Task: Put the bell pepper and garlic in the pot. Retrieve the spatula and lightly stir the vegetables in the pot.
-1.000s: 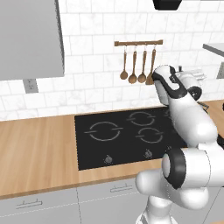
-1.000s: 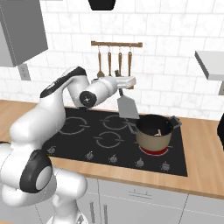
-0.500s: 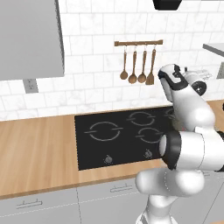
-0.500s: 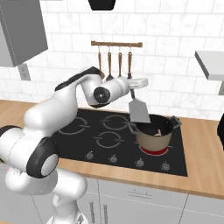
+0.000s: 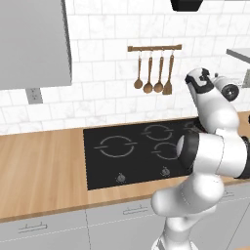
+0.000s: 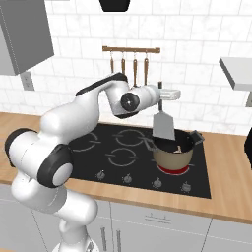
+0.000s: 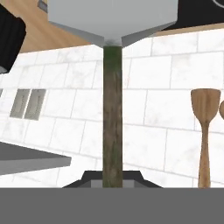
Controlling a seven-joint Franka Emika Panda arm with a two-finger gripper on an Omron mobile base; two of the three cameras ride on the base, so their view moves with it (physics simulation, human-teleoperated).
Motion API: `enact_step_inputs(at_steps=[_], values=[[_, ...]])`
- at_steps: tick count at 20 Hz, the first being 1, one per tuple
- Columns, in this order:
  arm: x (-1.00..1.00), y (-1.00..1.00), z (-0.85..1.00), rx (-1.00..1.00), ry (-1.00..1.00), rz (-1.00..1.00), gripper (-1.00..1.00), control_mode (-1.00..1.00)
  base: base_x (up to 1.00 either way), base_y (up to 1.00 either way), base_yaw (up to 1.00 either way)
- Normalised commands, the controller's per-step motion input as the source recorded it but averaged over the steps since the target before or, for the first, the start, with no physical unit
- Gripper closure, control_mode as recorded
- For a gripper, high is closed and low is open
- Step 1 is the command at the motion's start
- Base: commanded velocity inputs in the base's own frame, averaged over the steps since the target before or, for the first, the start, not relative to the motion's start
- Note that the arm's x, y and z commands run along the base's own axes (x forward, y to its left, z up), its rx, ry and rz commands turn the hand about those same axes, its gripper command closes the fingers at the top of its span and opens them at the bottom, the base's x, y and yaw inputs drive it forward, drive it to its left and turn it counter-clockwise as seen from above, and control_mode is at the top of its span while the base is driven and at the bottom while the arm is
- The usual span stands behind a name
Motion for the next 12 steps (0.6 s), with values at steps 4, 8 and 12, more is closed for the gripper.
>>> enact_step_inputs(at_steps=[4,8,12], values=[[0.18,-0.33,-0.14,0.11,0.00,0.00,1.00,-1.00,0.00,0.00,0.00],[0.06,-0.37,-0.18,0.07,0.00,0.00,1.00,-1.00,0.00,0.00,0.00],[0.00,-0.37,-0.31,0.02,0.00,0.00,1.00,-1.00,0.00,0.00,0.00]])
